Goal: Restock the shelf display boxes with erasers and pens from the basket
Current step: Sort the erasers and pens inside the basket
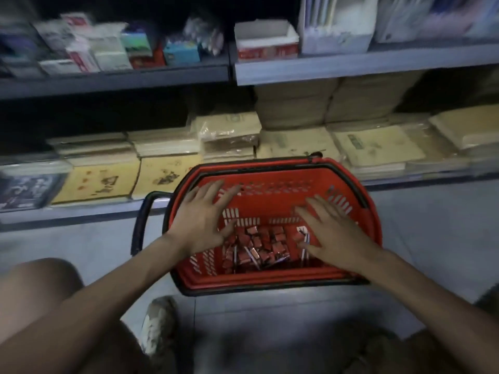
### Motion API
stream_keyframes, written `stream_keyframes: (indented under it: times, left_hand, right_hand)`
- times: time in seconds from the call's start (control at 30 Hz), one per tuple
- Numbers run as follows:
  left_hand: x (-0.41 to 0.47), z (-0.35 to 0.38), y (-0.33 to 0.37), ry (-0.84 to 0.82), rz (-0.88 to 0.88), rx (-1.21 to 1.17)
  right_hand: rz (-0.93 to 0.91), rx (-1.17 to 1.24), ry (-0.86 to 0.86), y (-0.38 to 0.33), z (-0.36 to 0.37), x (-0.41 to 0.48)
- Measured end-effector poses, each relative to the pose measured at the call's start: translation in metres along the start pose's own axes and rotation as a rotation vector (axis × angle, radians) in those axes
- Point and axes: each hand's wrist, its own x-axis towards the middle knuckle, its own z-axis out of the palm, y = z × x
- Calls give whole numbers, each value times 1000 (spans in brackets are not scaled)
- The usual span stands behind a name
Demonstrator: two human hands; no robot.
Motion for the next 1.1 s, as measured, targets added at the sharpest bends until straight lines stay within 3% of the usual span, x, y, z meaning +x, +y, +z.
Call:
stream_keyframes:
  times: [0.17,0.43,0.57,0.87,1.0,1.1]
  left_hand:
    - [-34,-29,12,33,-83,-62]
    - [-50,-39,3,17,-12,54]
    - [-41,-21,-4,-17,11,100]
    - [-9,63,-33,-271,74,107]
    - [-1,76,-35,-443,69,24]
    - [-6,87,-41,-498,104,128]
  right_hand:
    - [74,133,100,-32,-42,-27]
    - [26,-52,-64,-24,-84,-24]
    - [49,-35,-144,-19,-73,-4]
    - [80,-130,-316,35,-2,30]
    - [24,-282,-226,45,8,22]
    - [15,-287,-299,41,16,21]
